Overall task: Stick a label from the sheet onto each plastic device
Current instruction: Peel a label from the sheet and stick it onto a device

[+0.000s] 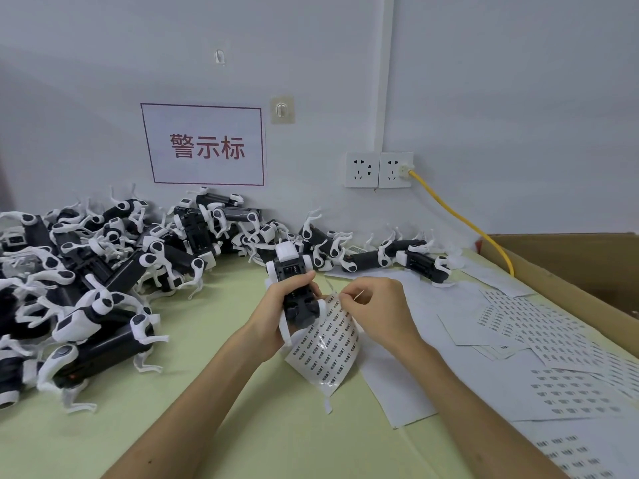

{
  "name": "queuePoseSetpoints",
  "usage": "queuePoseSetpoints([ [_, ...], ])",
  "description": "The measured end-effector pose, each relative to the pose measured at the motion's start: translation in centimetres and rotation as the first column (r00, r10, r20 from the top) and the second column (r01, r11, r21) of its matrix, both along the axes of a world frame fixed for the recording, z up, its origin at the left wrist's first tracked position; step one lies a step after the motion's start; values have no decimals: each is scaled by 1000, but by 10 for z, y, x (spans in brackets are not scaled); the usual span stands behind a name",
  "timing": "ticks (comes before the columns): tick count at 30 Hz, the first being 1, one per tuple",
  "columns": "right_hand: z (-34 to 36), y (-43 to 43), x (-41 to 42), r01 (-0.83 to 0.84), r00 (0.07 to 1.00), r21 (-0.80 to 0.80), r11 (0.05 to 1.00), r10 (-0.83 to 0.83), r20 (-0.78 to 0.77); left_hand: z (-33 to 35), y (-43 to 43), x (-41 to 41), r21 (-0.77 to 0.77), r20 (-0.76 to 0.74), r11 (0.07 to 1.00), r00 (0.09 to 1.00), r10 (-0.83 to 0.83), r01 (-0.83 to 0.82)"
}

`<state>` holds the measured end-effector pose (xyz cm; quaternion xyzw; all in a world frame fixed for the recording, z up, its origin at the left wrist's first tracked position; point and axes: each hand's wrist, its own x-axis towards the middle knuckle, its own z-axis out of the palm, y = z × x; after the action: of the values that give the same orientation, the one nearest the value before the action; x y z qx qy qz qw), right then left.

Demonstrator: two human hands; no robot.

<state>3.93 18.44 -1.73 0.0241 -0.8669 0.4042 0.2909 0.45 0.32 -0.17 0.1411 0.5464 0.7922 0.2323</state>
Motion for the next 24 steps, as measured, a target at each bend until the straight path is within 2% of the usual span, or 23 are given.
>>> queuePoseSetpoints([
  [5,1,2,0,31,999,-46,998,-32,-14,2,1,0,-39,-7,999,1000,20,-20],
  [9,3,4,1,35,997,-128,991,-44,-64,1,1,-2,-114,-17,983,989,144,-145],
  [13,7,2,4,2,992,-159,987,-22,-124,2,-2,-4,-133,-113,952,958,262,-276],
  [16,9,2,5,-39,991,-159,986,17,-135,9,-10,-1,-34,-85,999,996,9,-12],
  [18,9,1,6,-81,988,-147,986,61,-139,12,-12,1,12,-90,994,990,-107,109],
  [24,9,4,6,-108,984,-99,989,92,-153,15,-10,7,39,-106,999,994,-33,37],
])
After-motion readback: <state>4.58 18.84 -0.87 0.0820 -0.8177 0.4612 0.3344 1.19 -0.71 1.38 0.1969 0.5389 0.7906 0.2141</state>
